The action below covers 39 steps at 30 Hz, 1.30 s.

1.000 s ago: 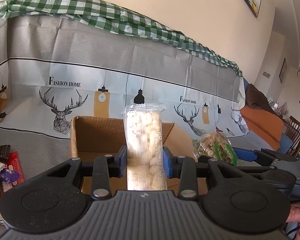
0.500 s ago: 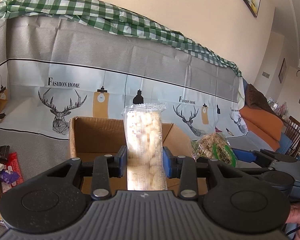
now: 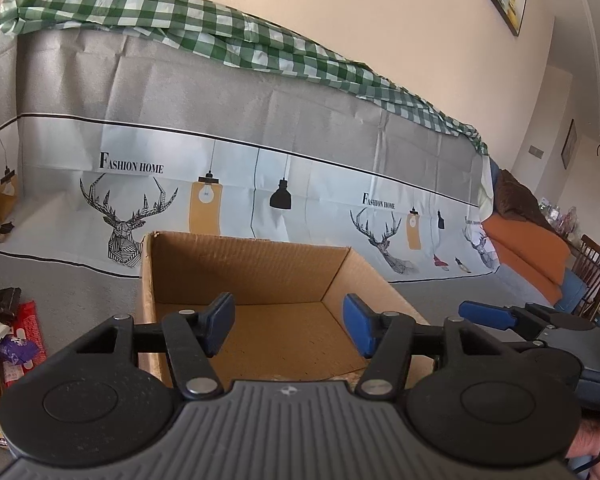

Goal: Organize snacks
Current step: 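Open both tools to drop the snacks into the box, then move both tools back toward the remaining snacks on the sofa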

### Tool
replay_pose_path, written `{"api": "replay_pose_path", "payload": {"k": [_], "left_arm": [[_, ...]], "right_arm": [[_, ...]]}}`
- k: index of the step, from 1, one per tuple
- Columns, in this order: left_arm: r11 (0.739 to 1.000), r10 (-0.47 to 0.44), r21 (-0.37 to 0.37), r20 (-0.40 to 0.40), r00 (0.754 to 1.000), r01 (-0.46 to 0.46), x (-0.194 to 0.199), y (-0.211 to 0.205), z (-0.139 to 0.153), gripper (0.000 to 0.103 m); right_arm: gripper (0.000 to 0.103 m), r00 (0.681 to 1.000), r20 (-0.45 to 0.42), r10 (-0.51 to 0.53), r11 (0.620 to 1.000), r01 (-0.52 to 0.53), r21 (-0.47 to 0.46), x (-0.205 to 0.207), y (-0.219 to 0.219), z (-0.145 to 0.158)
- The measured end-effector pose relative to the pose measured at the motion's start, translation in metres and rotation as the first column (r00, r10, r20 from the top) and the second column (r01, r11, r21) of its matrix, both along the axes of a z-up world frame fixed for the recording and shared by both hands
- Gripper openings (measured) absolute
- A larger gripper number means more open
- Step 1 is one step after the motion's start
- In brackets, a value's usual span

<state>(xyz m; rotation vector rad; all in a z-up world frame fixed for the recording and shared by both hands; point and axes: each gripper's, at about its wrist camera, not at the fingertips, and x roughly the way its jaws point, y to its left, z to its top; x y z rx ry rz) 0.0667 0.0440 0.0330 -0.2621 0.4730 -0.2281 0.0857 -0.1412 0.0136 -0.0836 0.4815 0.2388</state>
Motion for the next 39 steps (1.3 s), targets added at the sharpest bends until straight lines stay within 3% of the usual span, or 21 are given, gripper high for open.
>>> {"api": "replay_pose_path", "payload": {"k": [8,12,16,22,28,31,34,36,37,39], "left_arm": [[0.997,-0.015,0.079,0.028,0.999,0.013,-0.007,-0.002,-0.003,0.065],[0.998,-0.029,0.056,0.009,1.0,0.028,-0.011,0.01,-0.002,0.064],[0.998,-0.041,0.043,-0.023,0.999,0.042,-0.017,0.024,-0.001,0.057],[0.995,-0.037,0.095,-0.041,0.998,0.04,-0.035,0.041,0.004,0.024],[0.991,-0.016,0.129,-0.14,0.99,0.035,-0.042,0.093,0.013,0.023],[0.99,-0.012,0.131,-0.277,0.961,0.05,-0.047,0.135,0.006,0.023],[0.984,0.059,0.18,-0.391,0.918,0.014,-0.059,0.163,-0.023,0.023],[0.978,0.115,0.209,-0.467,0.877,-0.017,-0.066,0.176,-0.053,0.024],[0.982,0.143,0.182,-0.513,0.847,-0.055,-0.066,0.185,-0.063,0.024],[0.977,0.207,0.156,-0.487,0.848,-0.148,-0.075,0.202,-0.067,0.03]], "right_arm": [[0.086,1.0,0.021,0.008,1.0,-0.008,0.01,-0.003,0.002,0.0],[0.082,1.0,0.026,0.014,1.0,-0.014,0.022,-0.005,0.004,0.002],[0.075,0.999,0.034,0.031,0.999,-0.032,0.026,-0.01,0.011,0.002],[0.051,0.996,0.047,0.075,0.995,-0.077,0.055,-0.018,0.024,0.006],[0.049,0.993,0.039,0.112,0.989,-0.116,0.093,-0.024,0.042,0.01],[0.05,0.991,0.031,0.127,0.985,-0.13,0.111,-0.028,0.056,0.011],[0.05,0.987,0.03,0.159,0.978,-0.162,0.129,-0.035,0.071,0.011],[0.05,0.982,0.031,0.185,0.974,-0.188,0.128,-0.039,0.083,0.01],[0.05,0.98,0.029,0.198,0.971,-0.2,0.129,-0.041,0.089,0.01],[0.051,0.976,0.021,0.219,0.967,-0.22,0.131,-0.044,0.099,0.009]]}}
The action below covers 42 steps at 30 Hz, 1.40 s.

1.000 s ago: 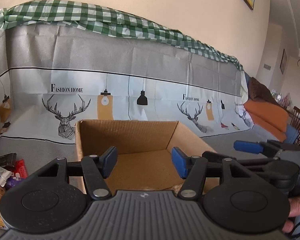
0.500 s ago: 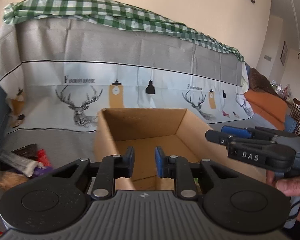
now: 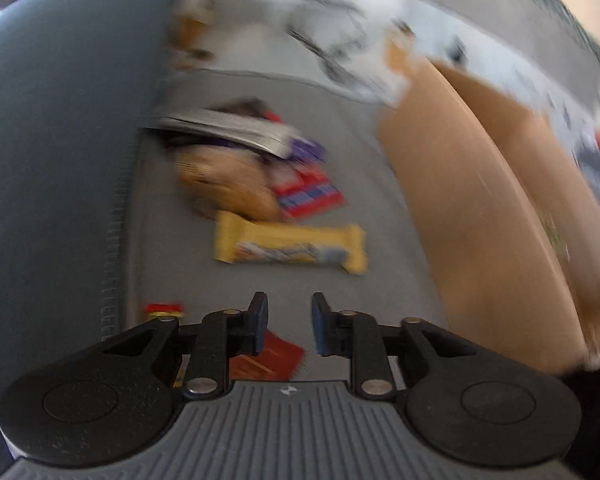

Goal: Organize snacks
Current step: 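Move both tools back toward the remaining snacks on the sofa, then grasp the red square packet with the left tool while right tool grasps yellow wafer bar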

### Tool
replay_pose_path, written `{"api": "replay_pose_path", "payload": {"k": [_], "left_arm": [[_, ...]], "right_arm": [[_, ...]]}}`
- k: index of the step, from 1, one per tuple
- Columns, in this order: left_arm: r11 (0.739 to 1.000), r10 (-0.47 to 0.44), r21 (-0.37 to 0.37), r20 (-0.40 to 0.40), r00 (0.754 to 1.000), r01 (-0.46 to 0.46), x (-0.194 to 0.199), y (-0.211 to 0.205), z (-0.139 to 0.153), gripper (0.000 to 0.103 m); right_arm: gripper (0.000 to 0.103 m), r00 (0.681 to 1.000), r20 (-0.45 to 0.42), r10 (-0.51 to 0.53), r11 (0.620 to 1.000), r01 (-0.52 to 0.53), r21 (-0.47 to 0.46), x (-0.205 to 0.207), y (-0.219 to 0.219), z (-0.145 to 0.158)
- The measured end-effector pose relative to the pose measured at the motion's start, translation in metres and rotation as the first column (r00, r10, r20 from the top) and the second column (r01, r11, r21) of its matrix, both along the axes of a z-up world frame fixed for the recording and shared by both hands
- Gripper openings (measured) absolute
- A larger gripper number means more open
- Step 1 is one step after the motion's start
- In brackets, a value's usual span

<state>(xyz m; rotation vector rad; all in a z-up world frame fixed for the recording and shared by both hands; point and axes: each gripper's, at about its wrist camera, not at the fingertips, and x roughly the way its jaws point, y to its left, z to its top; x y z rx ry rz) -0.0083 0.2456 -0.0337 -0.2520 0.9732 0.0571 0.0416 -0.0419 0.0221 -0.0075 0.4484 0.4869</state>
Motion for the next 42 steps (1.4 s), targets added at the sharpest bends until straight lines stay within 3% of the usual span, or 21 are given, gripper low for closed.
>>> {"api": "replay_pose_path", "payload": {"k": [3,6,10,11,16,21,22,23,26,27,29,31,34,37,39,42], "left_arm": [[0.999,0.036,0.005,-0.025,0.999,-0.036,0.0,0.007,-0.003,0.034],[0.998,-0.012,0.054,-0.1,0.995,0.017,0.007,-0.002,-0.009,0.039],[0.993,-0.031,0.103,-0.21,0.977,0.054,0.015,-0.006,-0.019,0.06],[0.993,-0.031,0.107,-0.226,0.974,0.057,0.016,-0.006,-0.022,0.061],[0.983,-0.065,0.142,-0.308,0.949,0.114,0.021,-0.012,-0.031,0.063],[0.946,-0.137,0.222,-0.383,0.914,0.235,0.024,-0.033,-0.037,0.065],[0.944,-0.137,0.227,-0.391,0.91,0.24,0.024,-0.034,-0.037,0.063],[0.946,-0.132,0.223,-0.4,0.907,0.236,0.025,-0.034,-0.036,0.053],[0.952,-0.105,0.228,-0.386,0.917,0.205,0.025,-0.031,-0.03,0.045],[0.955,-0.098,0.225,-0.376,0.922,0.193,0.023,-0.029,-0.029,0.043],[0.97,-0.063,0.2,-0.335,0.94,0.136,0.02,-0.02,-0.023,0.022],[0.992,-0.007,0.115,-0.278,0.961,0.041,0.015,-0.004,-0.016,0.01],[0.994,0.096,-0.024,-0.233,0.968,-0.104,0.008,0.025,-0.014,0.01],[0.998,0.04,-0.032,-0.213,0.976,-0.048,0.004,0.014,-0.02,0.012],[0.997,0.052,-0.045,-0.205,0.977,-0.062,0.002,0.015,-0.02,0.014],[0.991,0.07,-0.105,-0.168,0.983,-0.089,-0.006,0.02,-0.011,0.038]], "right_arm": [[0.052,0.999,-0.009,0.039,0.999,-0.039,-0.003,-0.007,0.014,-0.001],[0.053,0.996,-0.001,0.092,0.995,-0.092,-0.029,-0.014,0.026,-0.002],[0.054,0.99,-0.013,0.142,0.989,-0.142,-0.039,-0.015,0.034,-0.003],[0.056,0.989,-0.018,0.15,0.988,-0.15,-0.037,-0.015,0.035,-0.003],[0.059,0.983,-0.036,0.179,0.983,-0.181,-0.032,-0.014,0.043,-0.004],[0.06,0.978,-0.041,0.204,0.978,-0.206,-0.045,-0.018,0.053,-0.006],[0.06,0.977,-0.043,0.208,0.977,-0.21,-0.046,-0.018,0.054,-0.006],[0.06,0.977,-0.044,0.21,0.976,-0.212,-0.047,-0.019,0.055,-0.006],[0.06,0.976,-0.049,0.214,0.975,-0.216,-0.045,-0.019,0.058,-0.006],[0.06,0.975,-0.053,0.215,0.975,-0.217,-0.041,-0.019,0.06,-0.007],[0.06,0.974,-0.057,0.221,0.974,-0.223,-0.036,-0.02,0.064,-0.007],[0.06,0.97,-0.058,0.235,0.971,-0.237,-0.035,-0.022,0.07,-0.008],[0.059,0.964,-0.049,0.262,0.964,-0.264,-0.035,-0.026,0.081,-0.009],[0.054,0.956,-0.051,0.29,0.956,-0.292,-0.029,-0.029,0.096,-0.012],[0.052,0.949,-0.057,0.31,0.95,-0.311,-0.024,-0.03,0.106,-0.015],[0.052,0.938,-0.074,0.338,0.939,-0.341,-0.03,-0.028,0.124,-0.021]]}}
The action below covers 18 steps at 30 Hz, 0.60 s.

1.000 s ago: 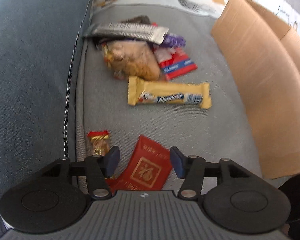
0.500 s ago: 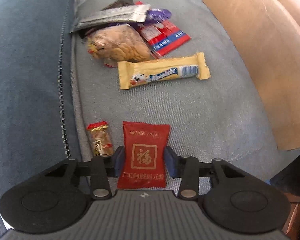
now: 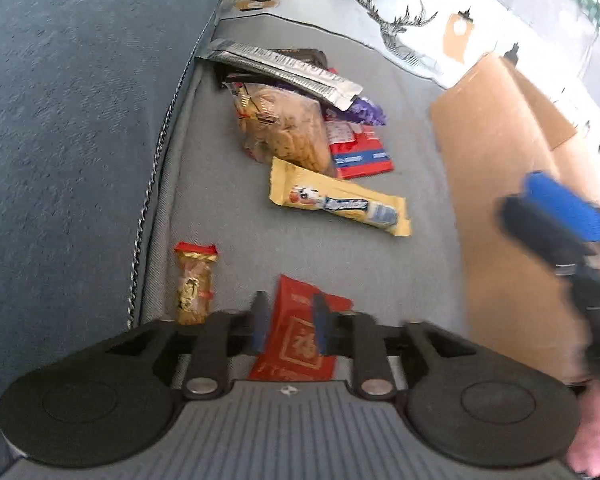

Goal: Organize snacks
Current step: 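Grasp the red square packet with the left tool while right tool grasps yellow wafer bar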

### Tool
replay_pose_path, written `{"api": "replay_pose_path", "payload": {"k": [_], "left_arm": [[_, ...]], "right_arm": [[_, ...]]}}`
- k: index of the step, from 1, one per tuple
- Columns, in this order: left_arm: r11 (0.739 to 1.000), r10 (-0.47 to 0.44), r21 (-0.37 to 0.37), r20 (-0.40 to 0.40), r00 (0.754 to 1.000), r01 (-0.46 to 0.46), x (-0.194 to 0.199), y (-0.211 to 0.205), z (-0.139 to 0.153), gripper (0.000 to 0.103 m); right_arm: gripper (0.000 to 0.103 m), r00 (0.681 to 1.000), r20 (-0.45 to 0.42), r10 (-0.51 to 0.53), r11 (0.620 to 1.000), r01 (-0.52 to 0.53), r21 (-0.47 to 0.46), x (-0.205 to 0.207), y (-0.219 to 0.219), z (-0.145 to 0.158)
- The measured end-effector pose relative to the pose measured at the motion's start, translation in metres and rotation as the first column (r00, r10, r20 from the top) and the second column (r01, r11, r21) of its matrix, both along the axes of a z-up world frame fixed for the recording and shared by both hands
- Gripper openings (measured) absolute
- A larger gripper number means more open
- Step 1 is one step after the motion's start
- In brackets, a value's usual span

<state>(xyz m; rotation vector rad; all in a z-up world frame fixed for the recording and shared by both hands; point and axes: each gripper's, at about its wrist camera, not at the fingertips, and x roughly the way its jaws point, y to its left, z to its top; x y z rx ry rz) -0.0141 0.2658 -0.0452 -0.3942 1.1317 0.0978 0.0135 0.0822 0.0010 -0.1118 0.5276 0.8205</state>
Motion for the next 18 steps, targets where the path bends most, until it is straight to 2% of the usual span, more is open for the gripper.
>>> {"api": "replay_pose_path", "payload": {"k": [5,11,18], "left_arm": [[0.999,0.015,-0.046,0.016,1.0,-0.014,-0.011,0.002,0.005,0.04],[0.999,0.034,-0.031,0.021,0.999,-0.033,-0.013,0.003,0.007,0.04],[0.999,0.041,-0.014,0.01,0.999,-0.041,-0.011,0.002,0.006,0.04]], "right_arm": [[0.053,1.0,-0.016,0.011,0.999,-0.012,-0.053,0.007,0.029,-0.015],[0.073,0.996,-0.054,-0.064,0.994,0.059,-0.094,0.02,0.055,-0.035],[0.086,0.993,-0.092,-0.075,0.987,0.061,-0.146,0.047,0.072,-0.057]]}}
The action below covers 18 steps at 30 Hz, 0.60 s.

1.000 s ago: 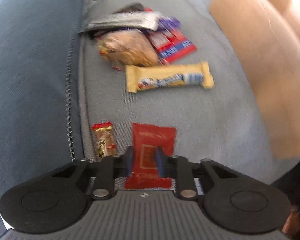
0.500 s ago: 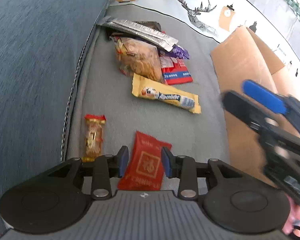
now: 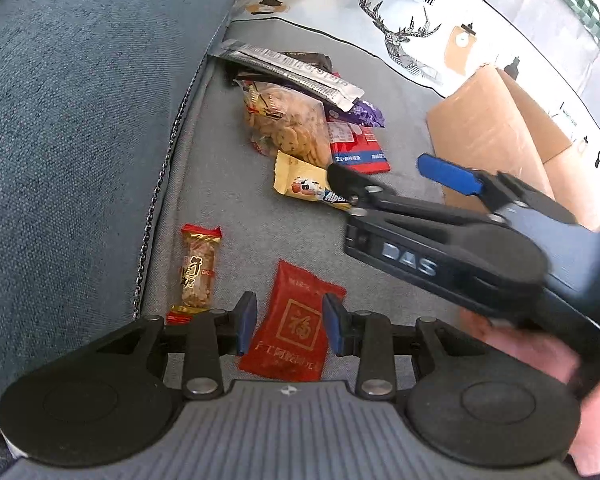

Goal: Organize snacks
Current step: 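Grasp the red square packet with the left tool while right tool grasps yellow wafer bar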

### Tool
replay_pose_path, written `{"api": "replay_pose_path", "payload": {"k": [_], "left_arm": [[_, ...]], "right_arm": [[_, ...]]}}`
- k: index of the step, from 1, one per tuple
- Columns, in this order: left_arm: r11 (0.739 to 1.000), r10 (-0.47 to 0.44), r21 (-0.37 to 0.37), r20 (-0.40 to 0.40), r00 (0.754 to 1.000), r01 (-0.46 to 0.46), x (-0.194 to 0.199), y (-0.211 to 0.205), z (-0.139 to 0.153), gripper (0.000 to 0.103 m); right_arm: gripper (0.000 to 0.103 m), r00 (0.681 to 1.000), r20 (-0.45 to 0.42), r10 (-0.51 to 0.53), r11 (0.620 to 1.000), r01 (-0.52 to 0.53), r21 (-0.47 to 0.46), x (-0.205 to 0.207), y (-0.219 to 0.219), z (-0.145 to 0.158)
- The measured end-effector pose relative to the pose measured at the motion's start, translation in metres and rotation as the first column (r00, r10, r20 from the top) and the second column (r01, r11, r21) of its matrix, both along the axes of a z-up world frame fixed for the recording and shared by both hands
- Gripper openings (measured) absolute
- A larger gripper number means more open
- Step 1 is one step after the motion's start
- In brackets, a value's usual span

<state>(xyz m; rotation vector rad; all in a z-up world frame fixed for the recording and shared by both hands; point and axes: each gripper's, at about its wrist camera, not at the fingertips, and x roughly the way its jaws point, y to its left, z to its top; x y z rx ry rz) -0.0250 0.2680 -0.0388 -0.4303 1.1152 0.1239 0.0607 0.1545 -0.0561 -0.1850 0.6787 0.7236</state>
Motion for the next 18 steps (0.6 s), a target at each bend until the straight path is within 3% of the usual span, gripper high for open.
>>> {"api": "replay_pose_path", "payload": {"k": [5,7,9,12,18], "left_arm": [[1.0,0.002,0.012,-0.009,1.0,-0.002,0.003,-0.001,-0.002,0.041],[1.0,0.001,0.018,-0.014,1.0,-0.001,0.004,-0.001,-0.002,0.041],[1.0,-0.001,0.018,-0.016,1.0,0.001,0.005,-0.001,-0.003,0.041],[1.0,-0.003,0.013,-0.016,1.0,0.004,0.006,-0.001,-0.004,0.042],[1.0,-0.003,-0.002,-0.014,1.0,0.003,0.007,-0.002,-0.004,0.044]], "right_arm": [[0.088,0.998,-0.045,0.032,0.996,-0.036,-0.078,0.01,0.014,-0.023],[0.08,0.996,-0.068,0.057,0.994,-0.064,-0.092,0.01,0.016,-0.029],[0.044,0.993,-0.098,0.061,0.993,-0.071,-0.095,0.012,0.016,-0.031],[0.033,0.985,-0.157,0.078,0.995,-0.086,-0.045,0.013,0.008,-0.028],[0.026,0.982,-0.179,0.055,0.998,-0.055,0.001,0.001,-0.009,-0.014]]}}
